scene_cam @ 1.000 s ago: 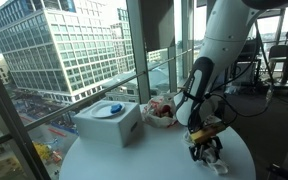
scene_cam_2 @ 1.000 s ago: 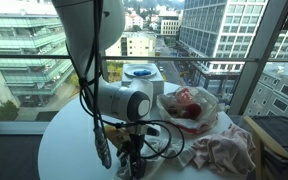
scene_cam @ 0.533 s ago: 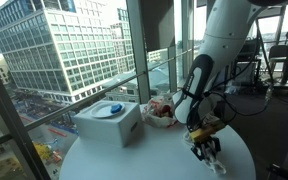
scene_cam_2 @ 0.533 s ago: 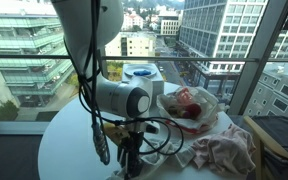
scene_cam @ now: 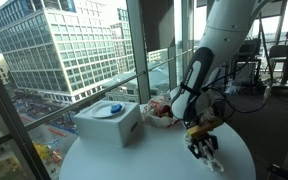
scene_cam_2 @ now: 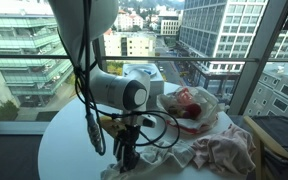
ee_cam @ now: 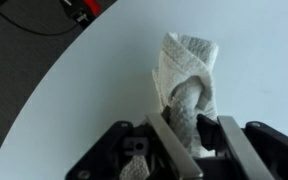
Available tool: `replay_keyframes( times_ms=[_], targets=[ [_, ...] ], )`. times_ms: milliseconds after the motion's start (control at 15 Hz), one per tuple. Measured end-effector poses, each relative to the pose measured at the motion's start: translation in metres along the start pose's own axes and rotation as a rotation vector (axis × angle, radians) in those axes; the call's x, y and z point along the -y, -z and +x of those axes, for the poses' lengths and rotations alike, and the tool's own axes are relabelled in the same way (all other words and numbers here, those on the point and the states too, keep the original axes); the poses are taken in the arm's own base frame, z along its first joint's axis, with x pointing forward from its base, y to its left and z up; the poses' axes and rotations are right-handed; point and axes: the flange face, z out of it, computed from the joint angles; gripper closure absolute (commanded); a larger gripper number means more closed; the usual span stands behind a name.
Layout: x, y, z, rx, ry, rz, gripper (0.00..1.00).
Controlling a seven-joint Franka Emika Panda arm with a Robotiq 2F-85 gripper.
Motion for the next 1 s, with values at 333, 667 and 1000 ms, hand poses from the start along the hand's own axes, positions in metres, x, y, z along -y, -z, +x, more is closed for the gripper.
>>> replay_keyframes(
  times_ms=[333,667,1000],
  targets=[
    [-0.009,0.053,-0.022,-0.072,0.003,0.046,0.94],
    [-0.03,0.113,-0.055,-0.208,0.003,0.094,0.95],
    [-0.057,0.173,-0.102,-0.452,-0.025,0.085,0.95]
  ],
)
